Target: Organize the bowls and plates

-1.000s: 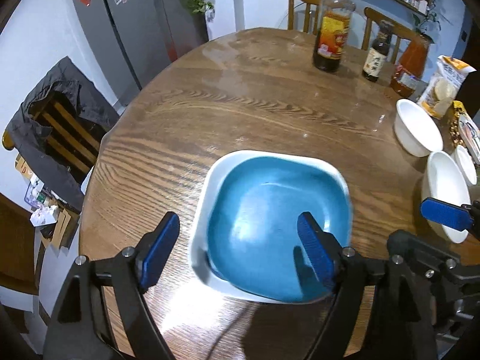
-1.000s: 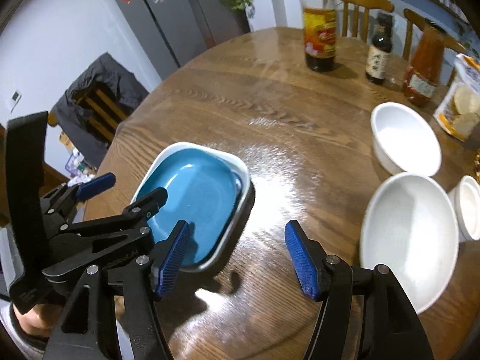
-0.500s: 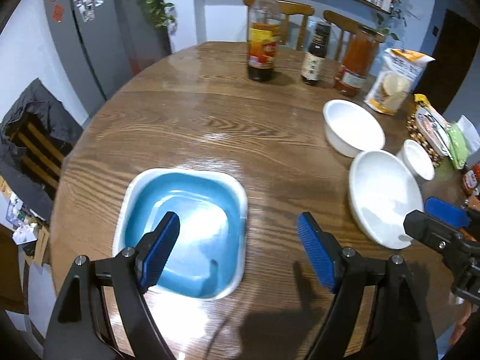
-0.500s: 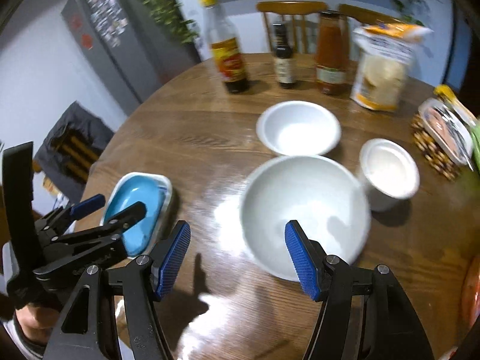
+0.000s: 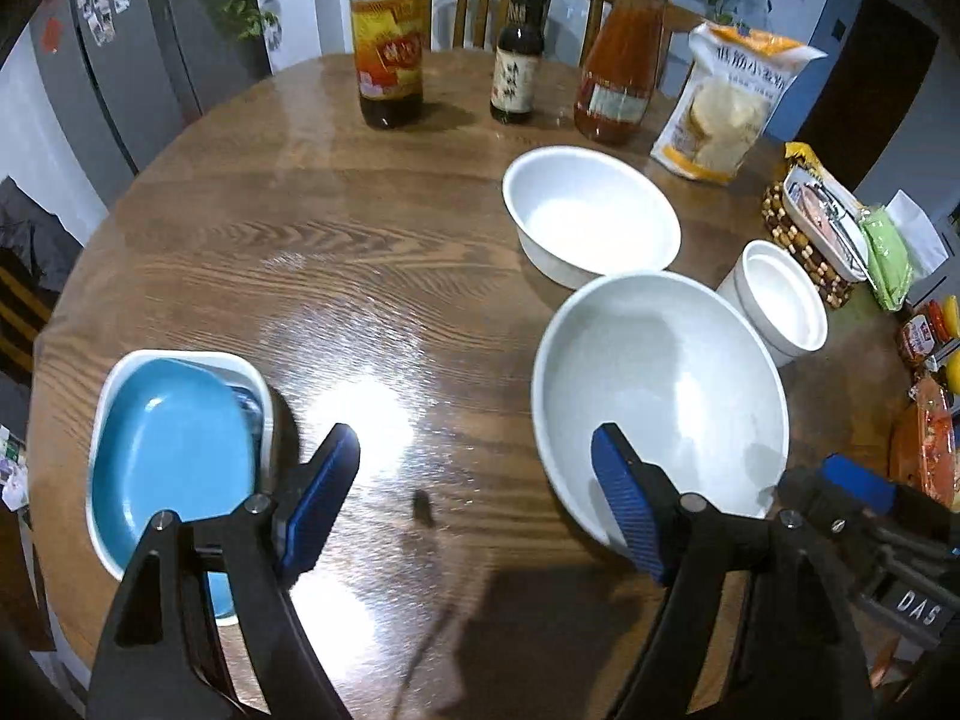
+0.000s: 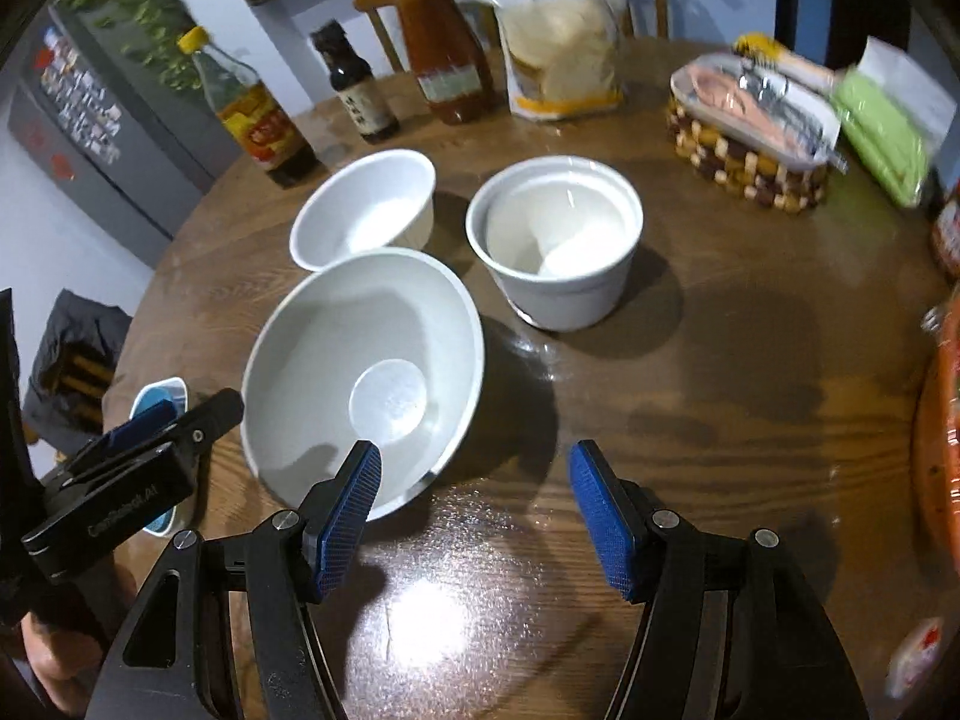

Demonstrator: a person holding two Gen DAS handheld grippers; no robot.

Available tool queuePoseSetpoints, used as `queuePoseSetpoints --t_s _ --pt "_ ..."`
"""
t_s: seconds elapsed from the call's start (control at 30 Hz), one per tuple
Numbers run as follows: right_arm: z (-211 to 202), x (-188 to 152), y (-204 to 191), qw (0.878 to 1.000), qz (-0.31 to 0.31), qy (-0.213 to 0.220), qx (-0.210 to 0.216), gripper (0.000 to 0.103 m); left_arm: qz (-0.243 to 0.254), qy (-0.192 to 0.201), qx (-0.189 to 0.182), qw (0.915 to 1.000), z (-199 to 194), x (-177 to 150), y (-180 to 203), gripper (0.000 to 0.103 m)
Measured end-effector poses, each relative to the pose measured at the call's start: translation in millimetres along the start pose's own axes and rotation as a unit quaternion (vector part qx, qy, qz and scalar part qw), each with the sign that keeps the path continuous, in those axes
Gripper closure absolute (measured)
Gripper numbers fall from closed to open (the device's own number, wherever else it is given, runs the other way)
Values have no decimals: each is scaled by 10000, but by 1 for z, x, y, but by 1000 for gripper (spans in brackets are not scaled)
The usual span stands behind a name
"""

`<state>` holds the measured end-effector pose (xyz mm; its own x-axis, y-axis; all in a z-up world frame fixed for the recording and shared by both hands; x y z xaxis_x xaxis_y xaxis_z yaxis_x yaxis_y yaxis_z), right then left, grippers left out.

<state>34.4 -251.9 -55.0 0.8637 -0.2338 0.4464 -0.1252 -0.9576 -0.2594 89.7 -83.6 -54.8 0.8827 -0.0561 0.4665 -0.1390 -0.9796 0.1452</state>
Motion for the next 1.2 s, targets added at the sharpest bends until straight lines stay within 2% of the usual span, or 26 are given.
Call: queuePoseSetpoints --t_s 0.07,0.13,0.23,0.27,0.3,0.37,0.57,0.77,0.87,1.2 --pt "6 5 0 10000 -17 4 19 37 28 -105 -19 9999 8 0 5 36" --pt "11 8 -3 10000 -74 -3 57 37 83 -225 -22 9997 15 -1 10 57" --pt "20 11 -9 9997 -152 -79 174 54 98 -382 -84 9992 22 -4 14 74" --pt "22 11 -9 9996 -157 -105 210 65 98 -405 -83 9991 24 -5 15 76" --pt "24 11 -11 9994 -190 -133 252 77 96 -433 -163 9989 25 -5 16 85" --pt "29 10 -15 9990 -264 -208 310 83 143 -442 -242 9986 25 -6 20 93" --pt "29 10 -29 9977 -364 -273 498 86 55 -402 -161 9990 22 -6 6 93" --pt "21 10 -67 9943 -672 -281 778 86 4 -25 153 9999 -6 2 -24 93" --pt "22 8 -87 9919 -849 -332 879 86 -71 46 264 9996 -13 2 -40 93" --pt "43 -7 -104 9893 -961 -650 881 86 -295 -242 498 9980 3 -14 -72 90"
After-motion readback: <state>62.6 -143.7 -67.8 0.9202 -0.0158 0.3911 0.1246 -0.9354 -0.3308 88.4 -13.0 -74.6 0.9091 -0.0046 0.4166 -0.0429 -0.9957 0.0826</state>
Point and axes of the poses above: each gripper's, at about its wrist camera, not at the fingertips, and z roughly the way its jaws point, y to its right, x to its top, the point moved 10 cm from there along z, roughly the way its jaws point, and after that the axes turned 9 degrees about -z, right-handed, at the moved point
